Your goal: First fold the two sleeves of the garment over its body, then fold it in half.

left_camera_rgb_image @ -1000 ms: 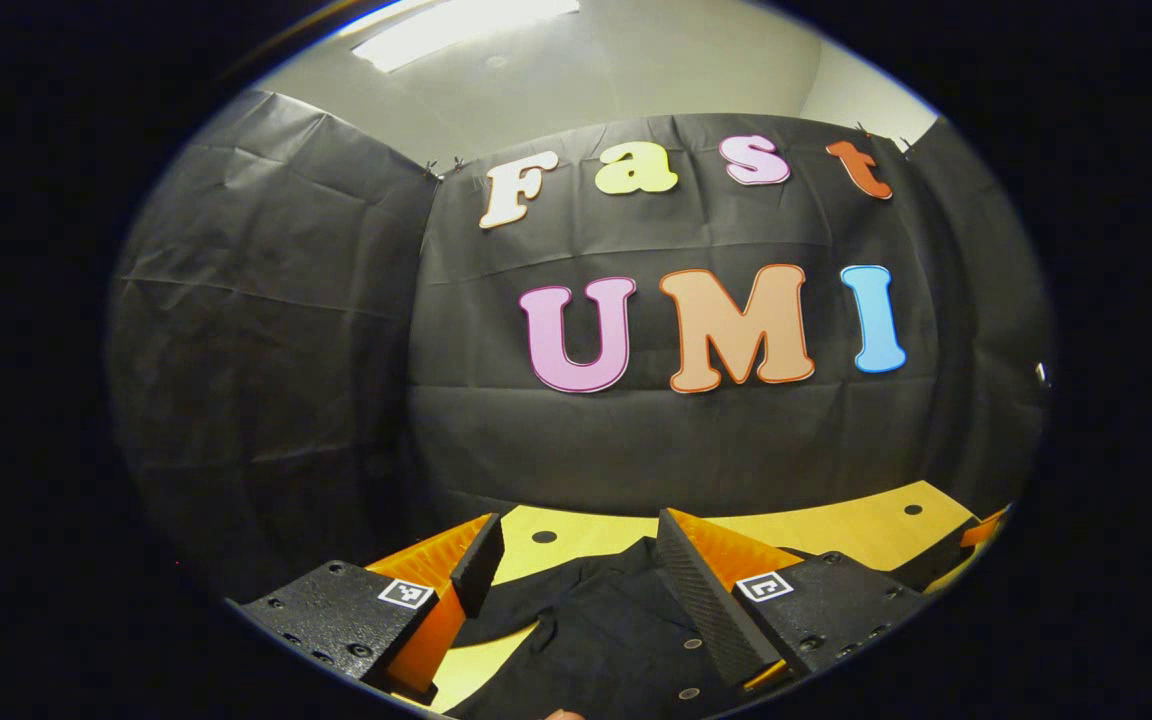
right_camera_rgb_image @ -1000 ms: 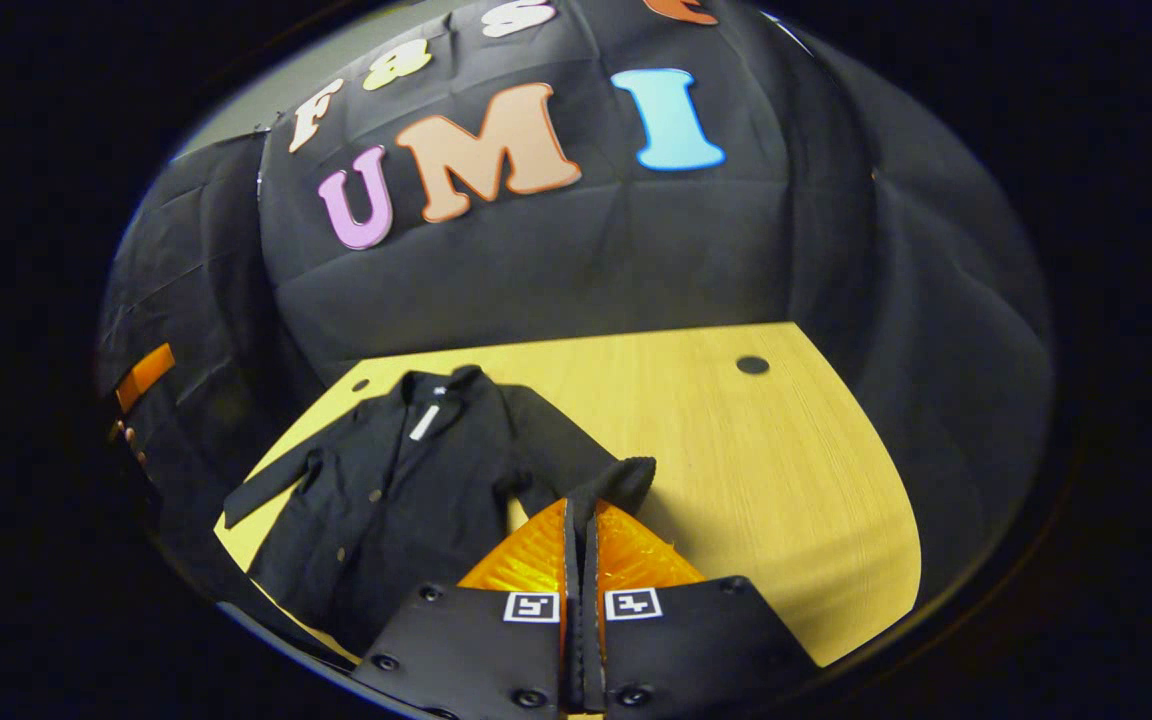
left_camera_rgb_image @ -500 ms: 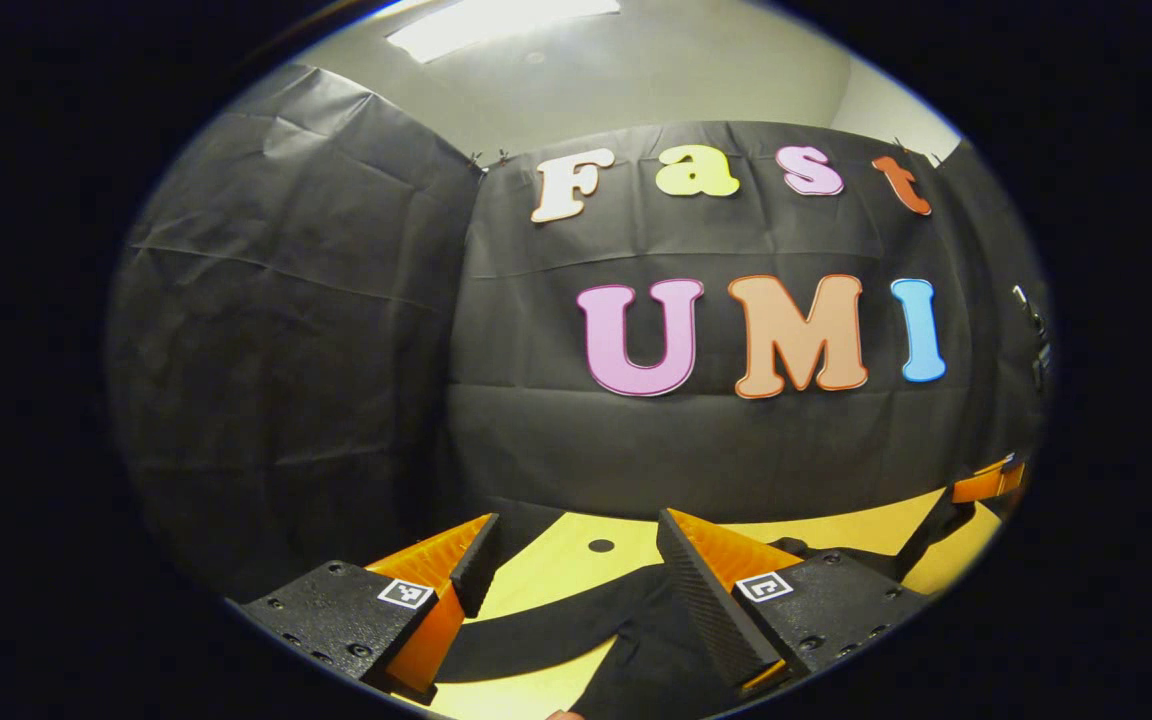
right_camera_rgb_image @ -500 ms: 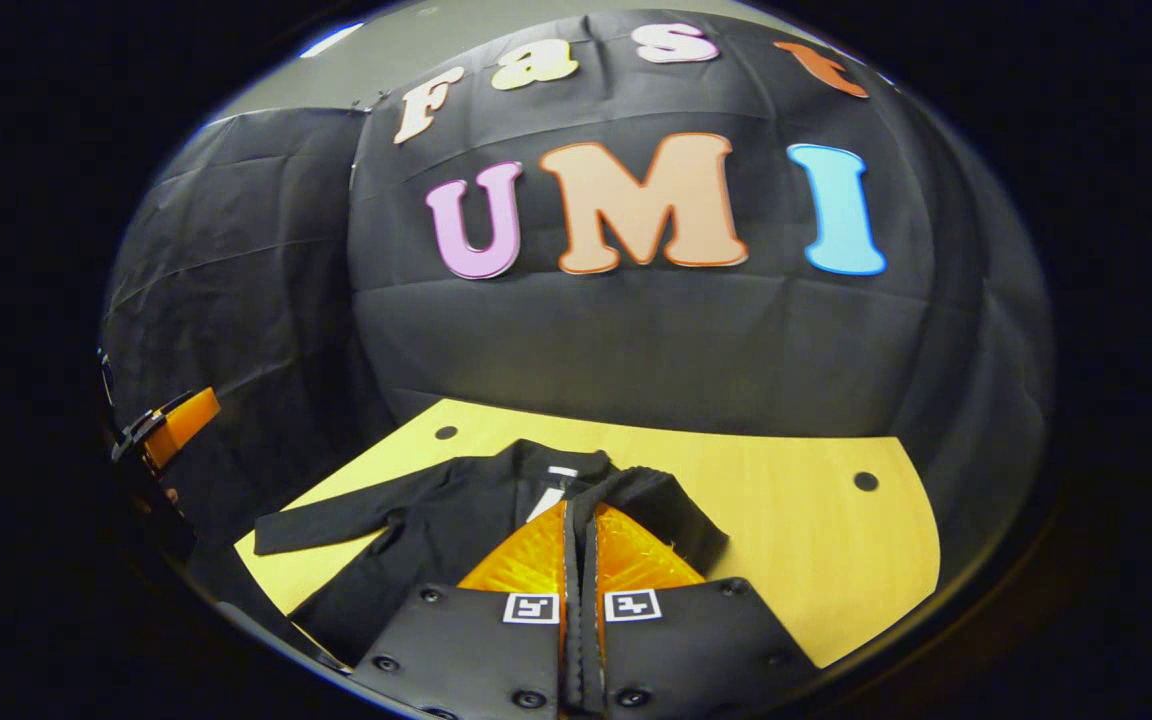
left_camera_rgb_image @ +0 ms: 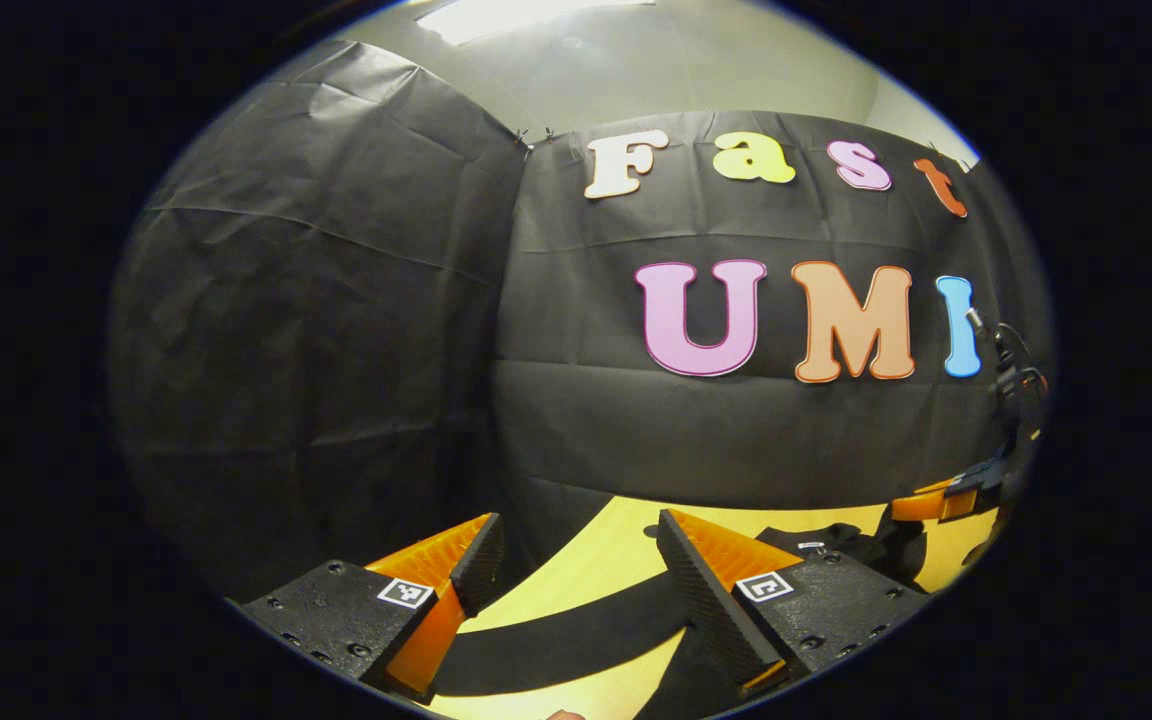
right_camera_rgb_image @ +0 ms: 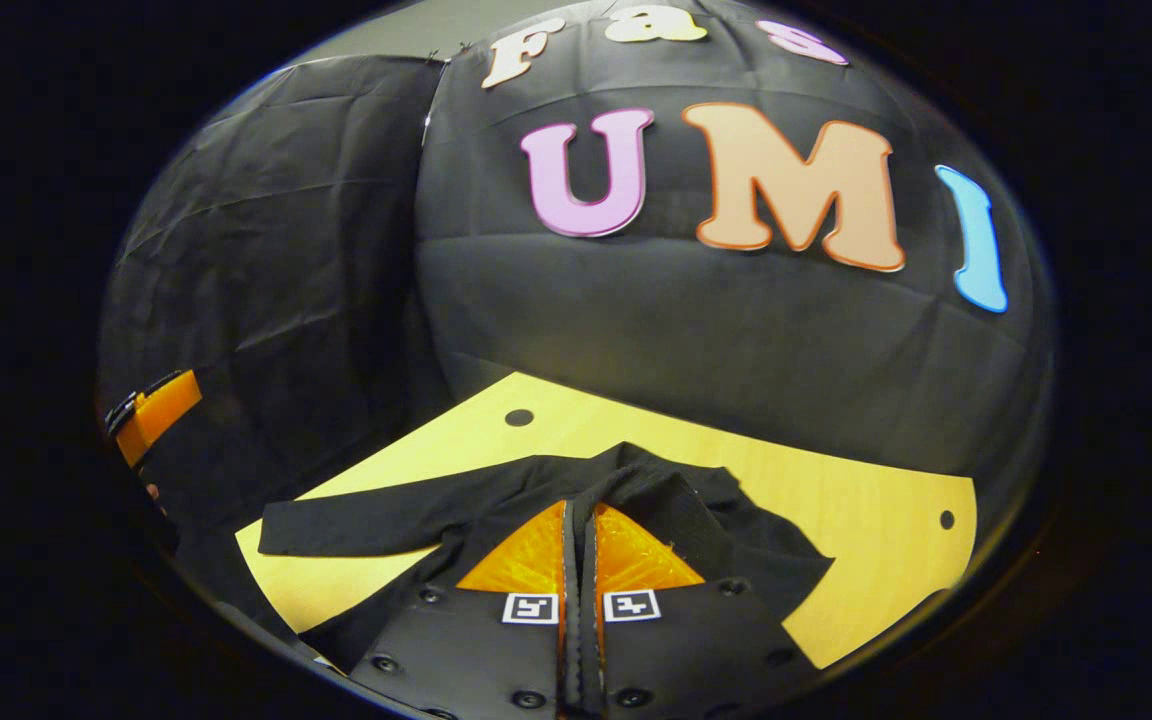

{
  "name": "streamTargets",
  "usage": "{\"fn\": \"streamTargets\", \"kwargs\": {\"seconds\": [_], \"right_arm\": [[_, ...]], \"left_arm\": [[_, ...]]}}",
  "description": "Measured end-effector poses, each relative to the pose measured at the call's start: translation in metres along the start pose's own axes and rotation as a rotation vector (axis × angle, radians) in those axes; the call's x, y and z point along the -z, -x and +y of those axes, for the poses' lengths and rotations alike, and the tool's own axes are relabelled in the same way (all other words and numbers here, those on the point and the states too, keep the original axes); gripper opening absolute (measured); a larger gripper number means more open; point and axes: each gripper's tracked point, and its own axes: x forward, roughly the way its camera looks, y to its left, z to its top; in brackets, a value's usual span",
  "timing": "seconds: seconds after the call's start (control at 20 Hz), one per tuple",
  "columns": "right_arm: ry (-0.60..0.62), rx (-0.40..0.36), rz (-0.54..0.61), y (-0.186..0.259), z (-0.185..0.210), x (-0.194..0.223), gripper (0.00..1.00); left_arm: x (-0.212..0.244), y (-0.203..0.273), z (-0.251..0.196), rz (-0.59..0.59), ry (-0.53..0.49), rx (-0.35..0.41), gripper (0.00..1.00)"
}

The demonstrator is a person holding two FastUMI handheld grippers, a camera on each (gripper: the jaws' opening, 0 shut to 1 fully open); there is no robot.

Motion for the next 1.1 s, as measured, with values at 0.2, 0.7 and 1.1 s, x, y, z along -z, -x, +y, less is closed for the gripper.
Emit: {"fn": "streamTargets", "kwargs": {"seconds": [0.2, 0.7, 1.1], "right_arm": [[0.019, -0.039, 0.09, -0.049, 0.041, 0.026, 0.02], [-0.038, -0.176, 0.073, -0.093, 0.105, 0.041, 0.49], [0.074, 0.1, -0.268, 0.043, 0.033, -0.055, 0.99]], "left_arm": [[0.019, -0.009, 0.029, 0.033, -0.001, -0.02, 0.94], [0.102, -0.024, 0.067, 0.197, -0.025, 0.014, 0.94], [0.161, -0.038, 0.081, 0.32, -0.076, 0.132, 0.94]]}}
